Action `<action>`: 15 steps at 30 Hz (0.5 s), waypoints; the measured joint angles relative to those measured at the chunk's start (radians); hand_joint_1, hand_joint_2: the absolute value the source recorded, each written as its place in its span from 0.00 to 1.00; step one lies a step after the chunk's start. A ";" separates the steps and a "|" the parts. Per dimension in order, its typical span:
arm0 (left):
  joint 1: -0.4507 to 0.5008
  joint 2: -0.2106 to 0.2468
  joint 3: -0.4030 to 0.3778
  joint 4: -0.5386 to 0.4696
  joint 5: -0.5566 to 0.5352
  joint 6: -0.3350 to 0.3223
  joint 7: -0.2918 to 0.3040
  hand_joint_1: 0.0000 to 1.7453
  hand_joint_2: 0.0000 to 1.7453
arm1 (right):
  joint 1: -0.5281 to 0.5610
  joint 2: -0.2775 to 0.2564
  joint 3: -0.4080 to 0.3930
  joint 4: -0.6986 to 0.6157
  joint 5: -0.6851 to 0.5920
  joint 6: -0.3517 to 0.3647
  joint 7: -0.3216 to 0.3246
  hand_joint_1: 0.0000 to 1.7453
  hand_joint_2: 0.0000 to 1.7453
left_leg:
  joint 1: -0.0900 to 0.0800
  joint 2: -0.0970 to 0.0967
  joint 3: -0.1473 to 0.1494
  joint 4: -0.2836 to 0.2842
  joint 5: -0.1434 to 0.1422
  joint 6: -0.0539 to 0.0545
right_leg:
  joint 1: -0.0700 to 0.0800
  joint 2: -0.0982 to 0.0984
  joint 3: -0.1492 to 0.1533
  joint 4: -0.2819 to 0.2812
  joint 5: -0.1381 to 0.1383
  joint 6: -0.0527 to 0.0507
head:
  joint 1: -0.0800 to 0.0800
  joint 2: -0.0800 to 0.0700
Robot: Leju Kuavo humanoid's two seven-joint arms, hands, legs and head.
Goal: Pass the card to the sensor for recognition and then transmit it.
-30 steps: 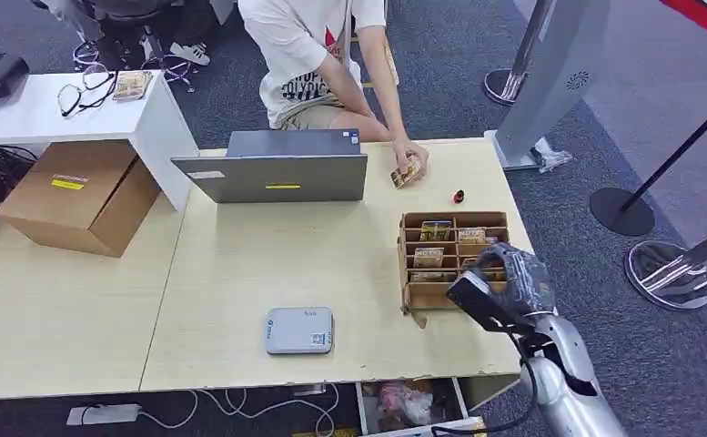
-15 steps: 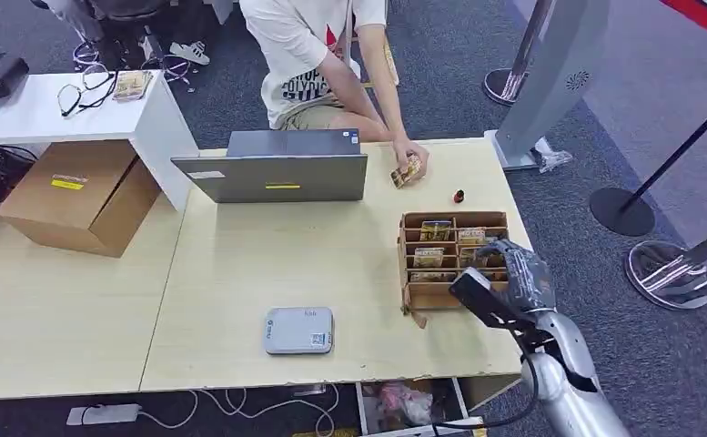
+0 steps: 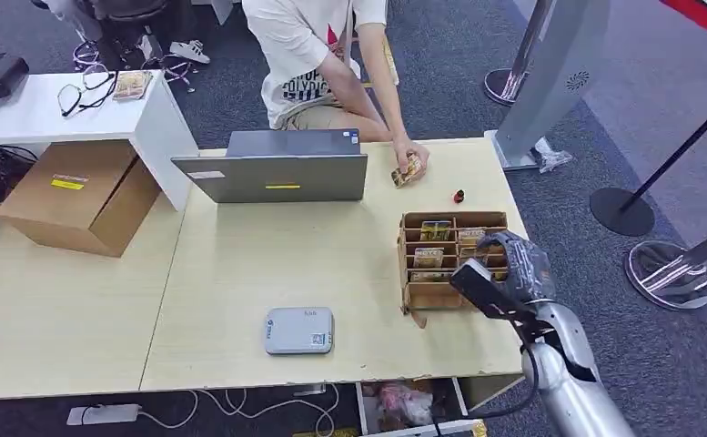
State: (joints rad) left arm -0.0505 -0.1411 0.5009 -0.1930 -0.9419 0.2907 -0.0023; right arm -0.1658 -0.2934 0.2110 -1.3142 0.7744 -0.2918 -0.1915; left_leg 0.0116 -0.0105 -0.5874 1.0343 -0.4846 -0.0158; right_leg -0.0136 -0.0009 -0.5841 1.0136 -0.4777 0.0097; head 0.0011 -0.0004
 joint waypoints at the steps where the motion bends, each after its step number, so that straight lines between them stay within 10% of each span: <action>1: 0.000 0.000 0.000 0.000 0.000 0.000 0.000 0.00 0.00 | -0.003 0.000 0.000 0.002 0.000 0.000 0.000 0.54 1.00 | 0.000 0.000 0.000 0.000 0.000 0.000 | 0.000 0.000 0.000 0.000 0.000 0.000 | 0.000 0.000; 15: 0.000 0.000 0.000 0.000 0.000 0.002 0.000 0.00 0.00 | -0.050 0.000 0.004 0.055 -0.007 0.005 -0.019 0.50 1.00 | 0.000 0.000 0.000 0.000 0.000 0.000 | 0.000 0.000 0.000 0.000 0.000 0.000 | 0.000 0.000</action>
State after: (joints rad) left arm -0.0507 -0.1411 0.5009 -0.1930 -0.9423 0.2930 -0.0027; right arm -0.2154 -0.2934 0.2152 -1.2597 0.7671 -0.2872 -0.2102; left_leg 0.0116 -0.0105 -0.5874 1.0343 -0.4845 -0.0158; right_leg -0.0136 -0.0009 -0.5839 1.0136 -0.4777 0.0097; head 0.0011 -0.0004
